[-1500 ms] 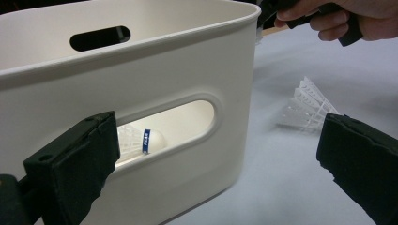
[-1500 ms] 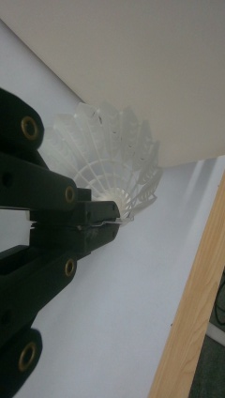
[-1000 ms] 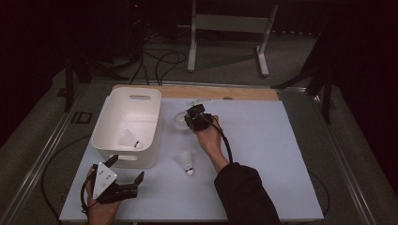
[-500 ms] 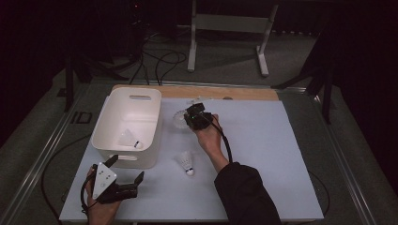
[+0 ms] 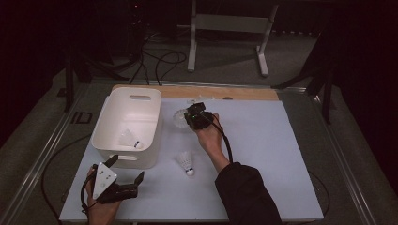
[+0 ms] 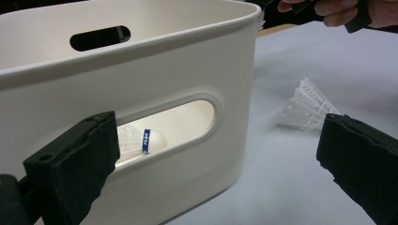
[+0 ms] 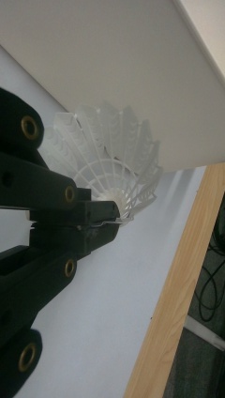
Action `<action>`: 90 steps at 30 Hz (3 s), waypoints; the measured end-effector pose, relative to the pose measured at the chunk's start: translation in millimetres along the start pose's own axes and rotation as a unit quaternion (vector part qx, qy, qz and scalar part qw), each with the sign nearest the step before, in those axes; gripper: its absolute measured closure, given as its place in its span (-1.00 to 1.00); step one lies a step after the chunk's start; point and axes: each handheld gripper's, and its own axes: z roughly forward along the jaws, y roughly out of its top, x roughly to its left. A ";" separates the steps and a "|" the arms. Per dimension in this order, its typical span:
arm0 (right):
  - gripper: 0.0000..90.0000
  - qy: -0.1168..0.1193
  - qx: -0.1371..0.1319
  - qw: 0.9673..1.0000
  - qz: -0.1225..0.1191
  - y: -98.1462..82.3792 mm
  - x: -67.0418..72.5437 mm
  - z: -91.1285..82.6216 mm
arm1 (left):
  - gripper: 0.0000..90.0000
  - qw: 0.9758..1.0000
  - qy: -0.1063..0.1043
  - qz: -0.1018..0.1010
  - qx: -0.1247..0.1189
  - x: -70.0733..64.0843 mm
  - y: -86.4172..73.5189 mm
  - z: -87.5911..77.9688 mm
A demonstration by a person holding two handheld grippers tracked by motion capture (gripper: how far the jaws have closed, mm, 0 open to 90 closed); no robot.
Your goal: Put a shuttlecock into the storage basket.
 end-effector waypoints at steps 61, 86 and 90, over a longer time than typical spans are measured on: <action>0.99 0.023 -0.040 0.999 -0.010 15.7 12.4 -24.9 | -0.99 1.000 0.001 0.002 0.000 0.3 0.1 -0.3; 0.99 0.033 -0.061 0.997 -0.017 27.0 20.3 -35.8 | -1.00 1.000 0.000 0.000 0.000 0.2 0.1 -0.1; 0.99 0.034 -0.064 0.997 -0.017 28.2 20.6 -37.6 | -1.00 1.000 0.000 0.000 0.000 0.0 0.1 0.0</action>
